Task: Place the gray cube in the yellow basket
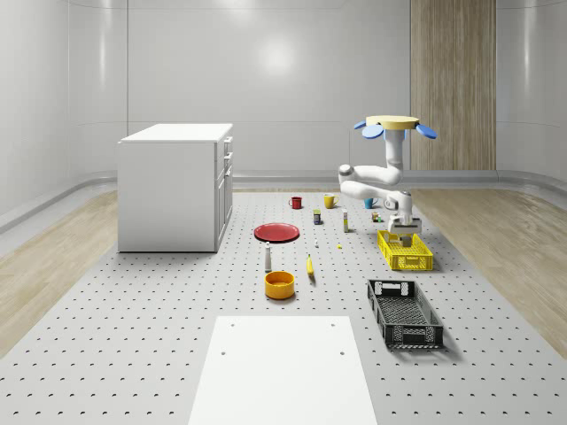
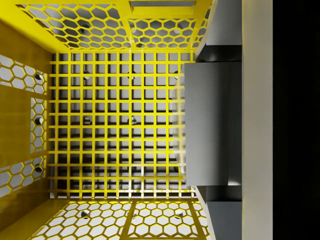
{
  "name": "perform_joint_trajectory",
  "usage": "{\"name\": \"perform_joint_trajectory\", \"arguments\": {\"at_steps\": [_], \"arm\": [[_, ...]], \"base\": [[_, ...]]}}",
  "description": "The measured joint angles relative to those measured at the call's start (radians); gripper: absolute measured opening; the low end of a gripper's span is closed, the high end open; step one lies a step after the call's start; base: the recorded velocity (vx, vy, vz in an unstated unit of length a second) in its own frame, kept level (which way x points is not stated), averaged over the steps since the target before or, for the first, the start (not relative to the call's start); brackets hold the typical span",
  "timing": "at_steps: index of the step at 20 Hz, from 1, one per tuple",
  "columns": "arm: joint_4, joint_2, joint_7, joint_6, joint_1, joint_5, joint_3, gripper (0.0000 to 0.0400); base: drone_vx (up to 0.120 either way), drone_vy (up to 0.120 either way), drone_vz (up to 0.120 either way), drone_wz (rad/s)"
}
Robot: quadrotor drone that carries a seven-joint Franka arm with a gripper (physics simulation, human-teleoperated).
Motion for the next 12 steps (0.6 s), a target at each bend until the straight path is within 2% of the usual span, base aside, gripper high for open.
{"name": "perform_joint_trajectory", "arguments": {"at_steps": [9,12], "arm": [[0.044,0.011,-0.002,0.040,-0.023,-0.096,-0.101,0.0252],[0.051,0.015,-0.003,0.043,-0.025,-0.110,-0.115,0.0330]], "base": [[0.000,0.000,0.000,0.000],[0.000,0.000,0.000,0.000]]}}
